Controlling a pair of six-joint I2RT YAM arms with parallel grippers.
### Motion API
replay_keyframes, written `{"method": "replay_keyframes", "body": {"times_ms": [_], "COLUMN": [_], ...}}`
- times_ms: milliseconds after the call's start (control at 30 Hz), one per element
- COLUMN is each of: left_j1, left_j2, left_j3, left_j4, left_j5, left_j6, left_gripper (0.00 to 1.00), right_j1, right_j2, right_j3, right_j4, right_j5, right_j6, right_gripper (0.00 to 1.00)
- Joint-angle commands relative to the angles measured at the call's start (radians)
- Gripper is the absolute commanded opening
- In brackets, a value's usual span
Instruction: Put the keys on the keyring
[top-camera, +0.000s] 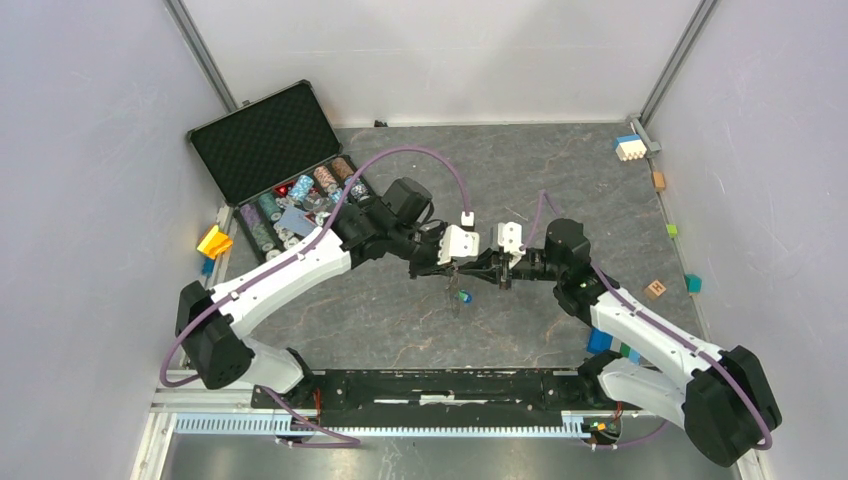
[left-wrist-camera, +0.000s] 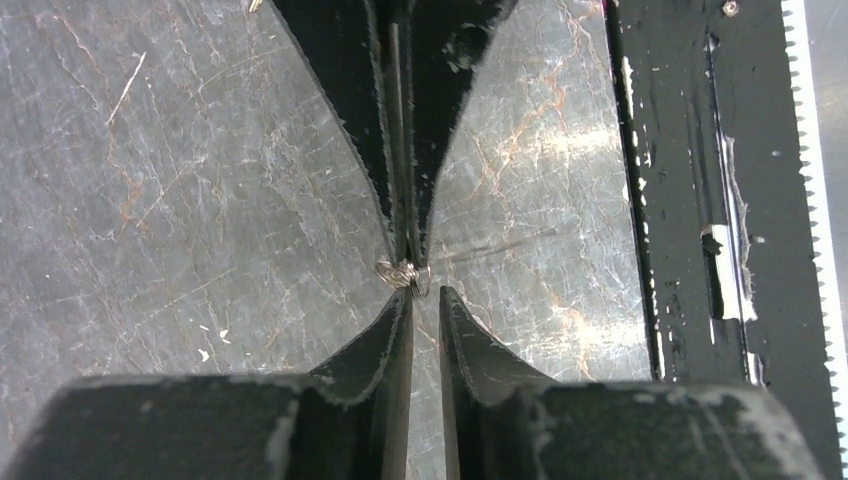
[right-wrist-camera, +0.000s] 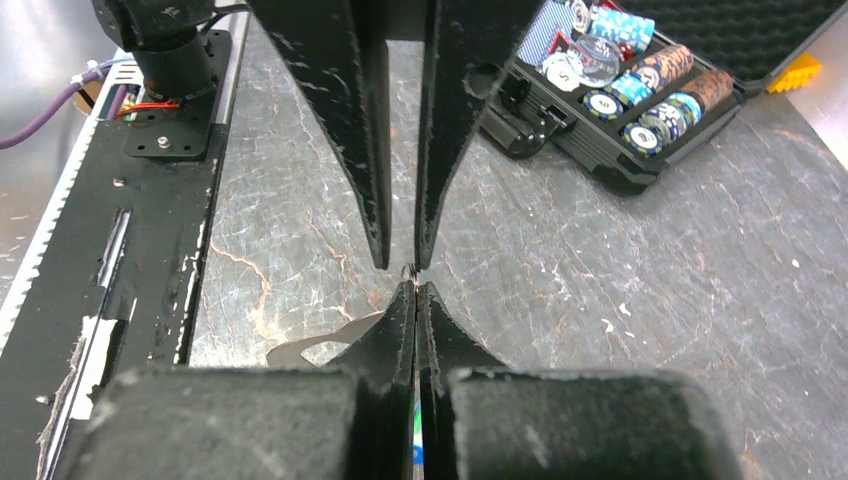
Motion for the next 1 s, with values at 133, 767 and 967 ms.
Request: {"method": "replay_keyframes", "body": {"times_ms": [133,767,967], "left_j1": [0.009,0.136,0.163], "left_j2": [-0.073,-0.208,-0.19], "left_j3": [-0.072,-0.441,-0.462], "left_j4": [0.091,0.745,0.846], "left_j5": [-0.011,0.277,0.309], "left_j6": [0.028,-0.267,-0.346], "left_gripper": [0.44,0.42,0.36], "right_j1": [-0.007,-0.031,-0.041], "right_j2": [-0.031,0.038,0.054], "right_j3": [0.021,0.048,0.021], "right_j4": [-0.013,0.259,0.346], "right_j5": [0.051,0.031,0.022], "right_j6": [-0.001,0.339,0.411], "right_gripper": [0.0,0.0,0.0]}}
